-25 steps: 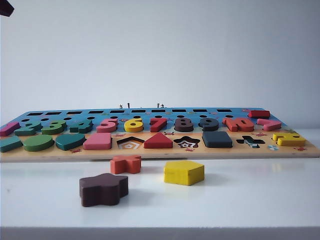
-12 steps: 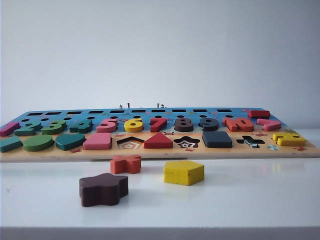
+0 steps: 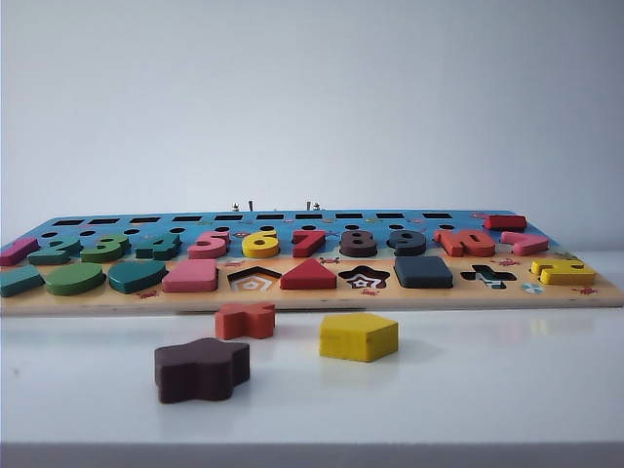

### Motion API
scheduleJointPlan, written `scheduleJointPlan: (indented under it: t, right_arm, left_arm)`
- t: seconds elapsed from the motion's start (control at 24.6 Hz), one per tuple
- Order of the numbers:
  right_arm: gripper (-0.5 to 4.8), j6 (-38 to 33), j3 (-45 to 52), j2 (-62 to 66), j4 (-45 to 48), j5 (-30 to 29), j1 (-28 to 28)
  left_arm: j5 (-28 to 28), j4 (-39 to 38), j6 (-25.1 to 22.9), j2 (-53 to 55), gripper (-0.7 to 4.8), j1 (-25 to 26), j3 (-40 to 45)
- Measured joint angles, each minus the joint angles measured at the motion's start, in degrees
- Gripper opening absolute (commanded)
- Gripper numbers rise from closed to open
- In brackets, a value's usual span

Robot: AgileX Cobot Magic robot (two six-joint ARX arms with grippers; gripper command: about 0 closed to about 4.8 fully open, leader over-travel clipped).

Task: Insert the cube into the slot.

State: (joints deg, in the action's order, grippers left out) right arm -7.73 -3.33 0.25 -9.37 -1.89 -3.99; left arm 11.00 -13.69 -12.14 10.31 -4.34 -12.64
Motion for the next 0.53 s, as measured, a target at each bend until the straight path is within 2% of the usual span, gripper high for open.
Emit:
scheduleJointPlan:
  t: [0.08, 0.53]
  right_arm:
    - [-0.08, 1.5, 1.4, 0.0, 0.5, -1.2, 0.0]
    - [-0.08, 2.2, 2.9, 0.0, 2.6, -1.4, 0.0]
  left_arm:
    - [-1.6, 2.2, 0.0, -3.5, 0.17, 0.0, 3.1]
    - [-5.4, 4.1, 0.0, -10.4, 0.17, 0.0, 10.0]
